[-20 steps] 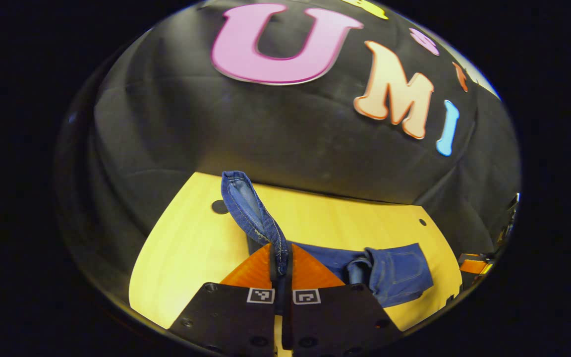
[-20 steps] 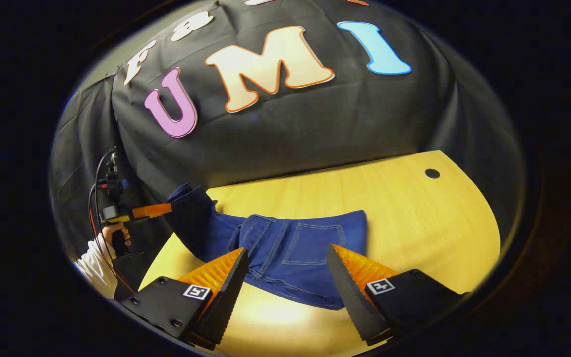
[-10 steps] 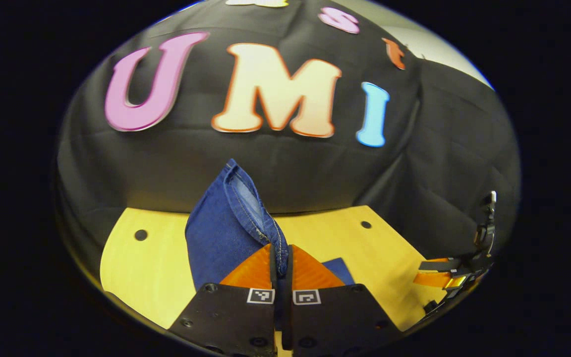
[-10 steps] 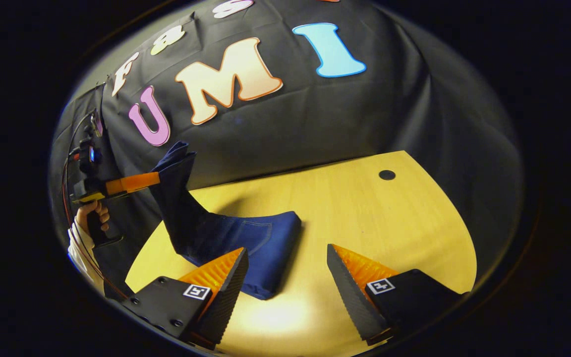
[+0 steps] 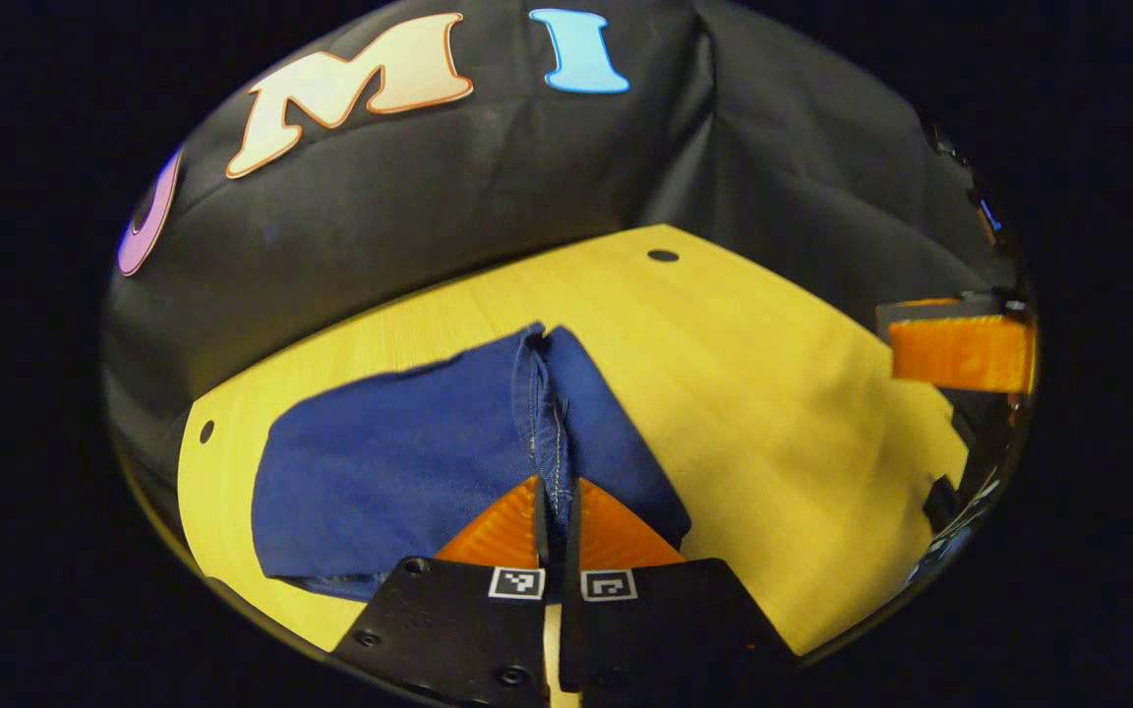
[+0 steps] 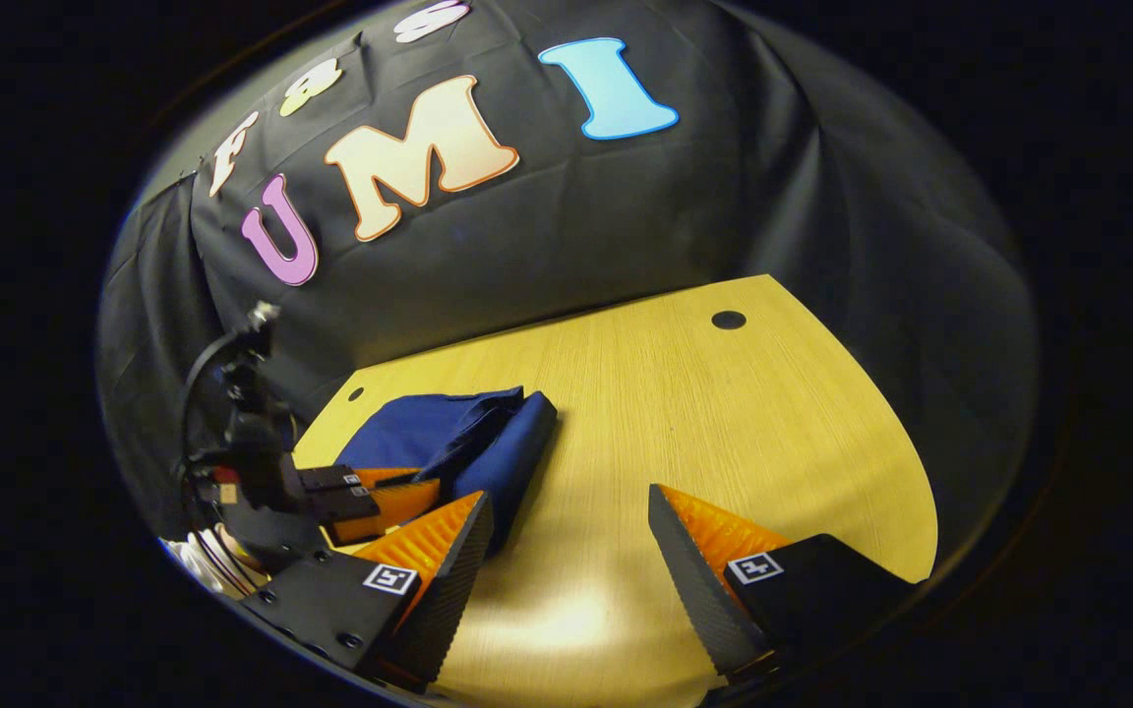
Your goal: Grasp the waist and the cuffs of the jeans and fold them to make the two legs overlap; first hold the waist and fold one-third of the jeans toward the cuffs, then hold the cuffs and fold the remaining one-third in the same direction to finish folding.
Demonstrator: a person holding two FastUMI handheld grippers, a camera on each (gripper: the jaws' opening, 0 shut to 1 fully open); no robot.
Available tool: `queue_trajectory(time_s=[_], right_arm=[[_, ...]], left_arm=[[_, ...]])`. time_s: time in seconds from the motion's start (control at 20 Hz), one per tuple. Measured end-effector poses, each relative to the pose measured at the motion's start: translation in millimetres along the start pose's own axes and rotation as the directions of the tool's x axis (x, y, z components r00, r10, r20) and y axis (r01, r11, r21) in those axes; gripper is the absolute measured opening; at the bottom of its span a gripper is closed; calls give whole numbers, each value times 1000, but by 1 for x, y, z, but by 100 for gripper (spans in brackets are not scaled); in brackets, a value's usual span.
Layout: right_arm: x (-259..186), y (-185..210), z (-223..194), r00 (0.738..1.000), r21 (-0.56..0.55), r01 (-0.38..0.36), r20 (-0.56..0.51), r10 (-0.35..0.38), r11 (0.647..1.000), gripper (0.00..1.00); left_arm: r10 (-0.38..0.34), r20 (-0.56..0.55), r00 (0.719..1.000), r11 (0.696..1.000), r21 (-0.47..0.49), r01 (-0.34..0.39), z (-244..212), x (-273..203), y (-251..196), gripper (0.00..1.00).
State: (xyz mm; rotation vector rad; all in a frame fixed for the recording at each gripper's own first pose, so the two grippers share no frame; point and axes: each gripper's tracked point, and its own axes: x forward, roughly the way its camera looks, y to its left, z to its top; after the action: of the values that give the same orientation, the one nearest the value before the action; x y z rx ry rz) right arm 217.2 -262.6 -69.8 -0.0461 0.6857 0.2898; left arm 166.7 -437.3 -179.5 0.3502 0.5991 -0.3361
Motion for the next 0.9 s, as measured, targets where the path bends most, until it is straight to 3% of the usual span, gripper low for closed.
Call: queue_trajectory(time_s=[0.05, 0.15, 0.25, 0.4, 0.6, 0.7, 0.75, 0.9], right_arm=[[-1, -2, -5, 1000, -4, 7, -5, -7, 1000, 98], [-2, 0, -9, 1000, -3, 12, -3, -12, 1000, 98], [-5, 5, -12, 1000, 6, 12, -4, -12, 1000, 98], [-10, 15, -10, 1000, 15, 9, 16, -9, 1000, 98], [-20, 24, -6, 999, 23, -1, 48, -1, 1000, 98], [-24, 27, -6, 998, 28, -6, 60, 4, 1000, 94], [-26, 29, -6, 998, 30, -10, 67, 8, 999, 98], [-30, 35, -7, 997, 26, -22, 78, 20, 999, 98]], left_arm=[[16, -4, 1000, 1000, 3, -16, -3, -1, 1, 0], [17, 5, 1000, 1000, -14, -17, -2, -1, -1, 4], [23, 13, 1000, 999, -40, -23, -2, -10, -3, 21], [41, 49, 998, 991, -129, -35, -2, -44, -2, 84], [76, 87, 993, 961, -273, -49, -12, -84, 13, 94], [119, 86, 989, 950, -299, -89, -19, -99, 30, 94], [131, 89, 987, 948, -304, -98, -23, -106, 36, 94], [161, 81, 984, 935, -332, -126, -33, -114, 51, 96]])
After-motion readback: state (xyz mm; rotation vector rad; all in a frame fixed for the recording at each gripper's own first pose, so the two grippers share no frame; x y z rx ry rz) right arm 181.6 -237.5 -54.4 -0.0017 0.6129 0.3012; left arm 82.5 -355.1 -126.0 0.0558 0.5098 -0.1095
